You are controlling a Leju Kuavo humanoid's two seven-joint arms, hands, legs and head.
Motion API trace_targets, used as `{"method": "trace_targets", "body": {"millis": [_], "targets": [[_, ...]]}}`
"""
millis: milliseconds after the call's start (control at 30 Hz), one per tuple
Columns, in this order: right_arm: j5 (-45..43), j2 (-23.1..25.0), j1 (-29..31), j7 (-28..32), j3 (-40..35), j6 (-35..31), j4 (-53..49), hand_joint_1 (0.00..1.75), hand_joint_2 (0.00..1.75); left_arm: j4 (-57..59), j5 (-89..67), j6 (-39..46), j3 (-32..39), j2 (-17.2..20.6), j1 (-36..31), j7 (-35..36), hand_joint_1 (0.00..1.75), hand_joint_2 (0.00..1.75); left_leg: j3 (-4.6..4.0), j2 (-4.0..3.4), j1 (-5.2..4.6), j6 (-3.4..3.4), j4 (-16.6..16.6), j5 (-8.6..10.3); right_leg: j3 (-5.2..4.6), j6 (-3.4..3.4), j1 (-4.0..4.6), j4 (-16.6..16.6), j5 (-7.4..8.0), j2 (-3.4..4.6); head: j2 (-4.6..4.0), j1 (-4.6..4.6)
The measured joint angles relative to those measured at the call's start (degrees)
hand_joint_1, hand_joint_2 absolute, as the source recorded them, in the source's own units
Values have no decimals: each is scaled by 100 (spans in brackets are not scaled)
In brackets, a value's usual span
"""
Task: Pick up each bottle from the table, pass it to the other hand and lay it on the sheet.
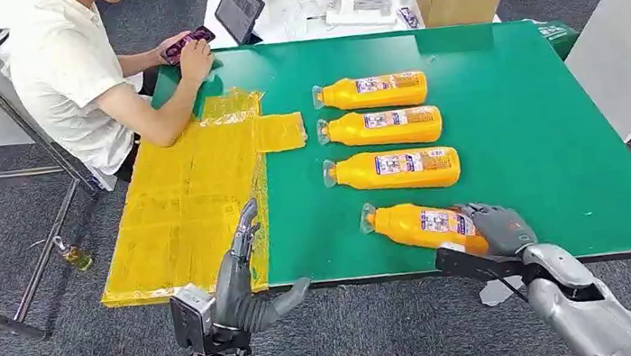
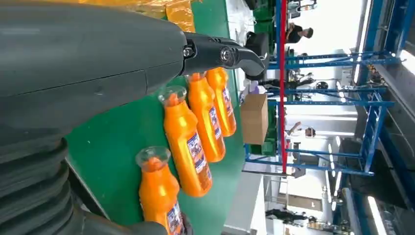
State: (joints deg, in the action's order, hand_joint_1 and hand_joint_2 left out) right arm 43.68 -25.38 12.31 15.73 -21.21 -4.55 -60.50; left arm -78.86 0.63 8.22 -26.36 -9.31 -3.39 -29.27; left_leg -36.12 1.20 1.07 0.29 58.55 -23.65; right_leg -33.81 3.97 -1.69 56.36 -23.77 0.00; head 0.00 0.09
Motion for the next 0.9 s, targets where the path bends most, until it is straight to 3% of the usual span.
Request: {"method": "trace_targets", "body": {"millis": [300,467,900], "targets": [[-1493,987,-549,870,584,-57,-823,175,175,2,1013,643,225,-290,77,83,0,175,-3,-54,10,-16,-2,-9,-15,-10,13,6,10,37,0,-6],[-2231,1480,-581,1170,661,-74,-1227,175,175,4,1638,496,229,-323,98,109,0,175,-23,-52,14,-18,-2,0,-30,-11,16,9,9,36,0,-4],[-2786,1933,-539,1371,785,18,-1500,175,175,46,2092,109,42,-278,97,229,0,175,-39,-39,11,-16,-2,-2,-41,-10,11,8,8,32,0,-2]]}}
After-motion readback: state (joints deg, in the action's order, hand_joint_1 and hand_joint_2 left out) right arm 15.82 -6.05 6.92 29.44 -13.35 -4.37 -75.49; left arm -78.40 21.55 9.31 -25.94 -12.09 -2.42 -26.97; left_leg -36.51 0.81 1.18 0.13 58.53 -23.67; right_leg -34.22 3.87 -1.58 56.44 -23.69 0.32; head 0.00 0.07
